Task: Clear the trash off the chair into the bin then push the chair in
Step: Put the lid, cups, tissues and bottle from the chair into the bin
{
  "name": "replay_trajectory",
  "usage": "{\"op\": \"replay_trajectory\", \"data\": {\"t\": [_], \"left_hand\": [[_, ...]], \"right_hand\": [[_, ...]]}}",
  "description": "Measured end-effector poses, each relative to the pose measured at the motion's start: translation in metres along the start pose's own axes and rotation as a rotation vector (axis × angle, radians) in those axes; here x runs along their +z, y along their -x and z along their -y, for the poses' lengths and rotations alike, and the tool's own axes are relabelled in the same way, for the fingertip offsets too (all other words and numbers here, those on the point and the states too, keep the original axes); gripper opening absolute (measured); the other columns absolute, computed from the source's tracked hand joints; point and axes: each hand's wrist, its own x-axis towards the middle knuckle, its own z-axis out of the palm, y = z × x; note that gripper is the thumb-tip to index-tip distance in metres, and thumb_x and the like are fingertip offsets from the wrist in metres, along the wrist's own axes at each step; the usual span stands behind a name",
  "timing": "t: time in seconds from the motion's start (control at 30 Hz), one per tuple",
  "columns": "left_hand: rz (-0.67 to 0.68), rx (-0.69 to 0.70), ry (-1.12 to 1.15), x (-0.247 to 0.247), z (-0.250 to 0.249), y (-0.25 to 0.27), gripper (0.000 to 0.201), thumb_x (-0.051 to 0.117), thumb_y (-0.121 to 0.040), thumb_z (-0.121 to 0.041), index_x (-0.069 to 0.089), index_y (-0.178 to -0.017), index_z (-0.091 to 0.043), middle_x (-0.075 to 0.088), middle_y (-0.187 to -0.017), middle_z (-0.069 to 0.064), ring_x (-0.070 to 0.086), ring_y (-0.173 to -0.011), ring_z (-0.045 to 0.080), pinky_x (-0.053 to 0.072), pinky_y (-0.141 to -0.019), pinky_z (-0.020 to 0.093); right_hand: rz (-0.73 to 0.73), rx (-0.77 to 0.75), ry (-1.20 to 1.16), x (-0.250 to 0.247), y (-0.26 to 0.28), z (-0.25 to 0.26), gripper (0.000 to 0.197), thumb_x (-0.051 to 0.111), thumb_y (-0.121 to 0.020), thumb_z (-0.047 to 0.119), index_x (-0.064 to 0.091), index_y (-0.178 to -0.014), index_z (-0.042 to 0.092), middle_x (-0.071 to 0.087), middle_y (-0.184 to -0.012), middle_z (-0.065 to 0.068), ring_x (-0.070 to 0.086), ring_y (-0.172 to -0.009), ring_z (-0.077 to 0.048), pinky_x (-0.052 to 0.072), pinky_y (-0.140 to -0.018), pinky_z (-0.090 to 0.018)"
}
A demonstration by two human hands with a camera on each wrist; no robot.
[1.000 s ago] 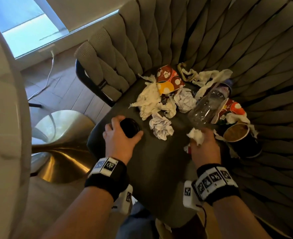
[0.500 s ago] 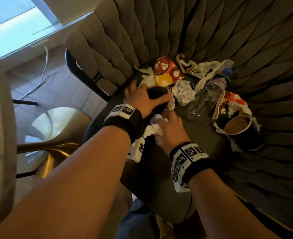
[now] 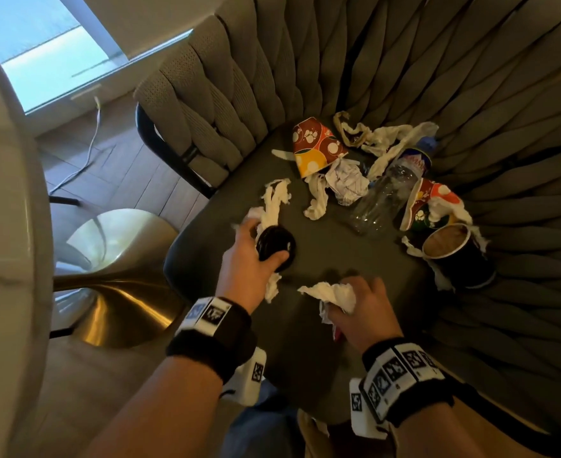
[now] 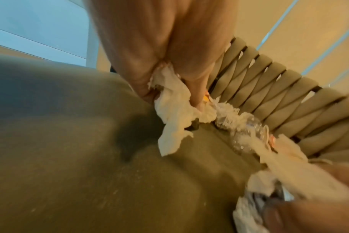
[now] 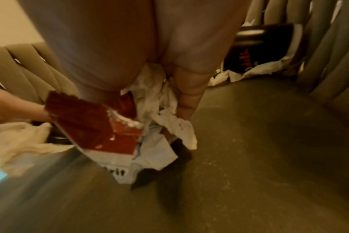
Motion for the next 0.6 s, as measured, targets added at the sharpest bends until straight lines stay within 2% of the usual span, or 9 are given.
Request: {"op": "replay_trajectory", "data": {"t": [0.1, 0.2, 0.3, 0.37, 0.4, 0.43, 0.47, 0.53, 0.6], "left_hand": [[0.036, 0.057, -0.061, -0.009, 0.0, 0.014, 0.045, 0.068, -0.093, -0.032, 0.055, -0.135, -0.021, 0.064, -0.126, -0.001, 0.061, -0.112, 0.01, 0.046, -0.09, 0.018], [0.073, 0.115, -0.068, -0.013, -0.008, 0.026, 0.041, 0.065, -0.094, -0.036, 0.054, -0.132, -0.024, 0.054, -0.13, -0.004, 0.06, -0.103, 0.008, 0.054, -0.088, 0.027], [0.14, 0.176, -0.057, -0.006, -0.011, 0.051, 0.044, 0.063, -0.095, -0.035, 0.049, -0.136, -0.027, 0.022, -0.161, -0.017, 0.053, -0.12, 0.0, 0.053, -0.096, 0.025], [0.169, 0.234, -0.041, -0.001, -0.009, 0.073, 0.04, 0.063, -0.095, -0.035, 0.052, -0.132, -0.027, 0.001, -0.162, -0.031, 0.042, -0.123, -0.016, 0.048, -0.095, 0.012], [0.176, 0.254, -0.023, 0.002, -0.007, 0.082, 0.04, 0.064, -0.095, -0.034, 0.052, -0.132, -0.028, 0.0, -0.162, -0.032, 0.04, -0.122, -0.021, 0.047, -0.093, 0.008], [0.18, 0.258, 0.001, 0.003, -0.004, 0.092, 0.041, 0.065, -0.094, -0.033, 0.051, -0.133, -0.03, 0.007, -0.163, -0.028, 0.043, -0.122, -0.02, 0.048, -0.092, 0.009], [0.189, 0.237, 0.035, 0.006, -0.001, 0.104, 0.041, 0.065, -0.094, -0.031, 0.051, -0.133, -0.031, 0.024, -0.161, -0.021, 0.051, -0.119, -0.014, 0.052, -0.091, 0.014], [0.211, 0.159, 0.133, 0.012, 0.004, 0.13, 0.031, 0.065, -0.095, -0.029, 0.053, -0.122, -0.036, 0.062, -0.129, -0.009, 0.067, -0.097, -0.002, 0.06, -0.079, 0.023], [0.167, 0.107, 0.195, 0.024, 0.011, 0.158, 0.017, 0.066, -0.095, -0.029, 0.055, -0.107, -0.035, 0.071, -0.099, -0.004, 0.07, -0.078, 0.005, 0.058, -0.065, 0.023]], "right_hand": [[-0.035, 0.003, -0.052, -0.01, 0.007, -0.006, 0.044, 0.075, -0.075, 0.031, 0.053, -0.114, 0.028, 0.046, -0.11, 0.003, 0.053, -0.103, -0.022, 0.046, -0.085, -0.034], [-0.101, 0.033, -0.199, -0.023, 0.016, -0.006, 0.037, 0.07, -0.081, 0.031, 0.051, -0.113, 0.027, 0.061, -0.096, 0.002, 0.06, -0.091, -0.02, 0.048, -0.076, -0.032], [-0.155, 0.03, -0.315, -0.032, 0.026, -0.007, 0.038, 0.065, -0.085, 0.031, 0.048, -0.119, 0.026, 0.063, -0.095, 0.0, 0.061, -0.088, -0.021, 0.046, -0.074, -0.031], [-0.16, 0.02, -0.371, -0.037, 0.033, -0.007, 0.039, 0.062, -0.087, 0.031, 0.047, -0.122, 0.026, 0.061, -0.095, 0.002, 0.058, -0.085, -0.018, 0.043, -0.069, -0.027], [-0.158, 0.009, -0.382, -0.038, 0.035, -0.007, 0.039, 0.062, -0.087, 0.03, 0.046, -0.123, 0.025, 0.06, -0.093, 0.003, 0.057, -0.083, -0.016, 0.041, -0.065, -0.025], [-0.151, -0.011, -0.385, -0.04, 0.04, -0.008, 0.039, 0.062, -0.088, 0.029, 0.046, -0.123, 0.024, 0.06, -0.092, 0.004, 0.057, -0.082, -0.014, 0.04, -0.063, -0.023], [-0.137, -0.031, -0.382, -0.04, 0.046, -0.01, 0.038, 0.062, -0.088, 0.029, 0.046, -0.122, 0.024, 0.059, -0.091, 0.005, 0.056, -0.08, -0.011, 0.04, -0.062, -0.022], [-0.095, -0.046, -0.37, -0.037, 0.06, -0.017, 0.036, 0.062, -0.087, 0.029, 0.047, -0.12, 0.027, 0.06, -0.091, 0.007, 0.055, -0.077, -0.006, 0.04, -0.06, -0.02], [-0.053, -0.054, -0.362, -0.03, 0.078, -0.03, 0.034, 0.063, -0.087, 0.03, 0.047, -0.117, 0.029, 0.062, -0.092, 0.007, 0.056, -0.078, -0.004, 0.041, -0.059, -0.02]]}}
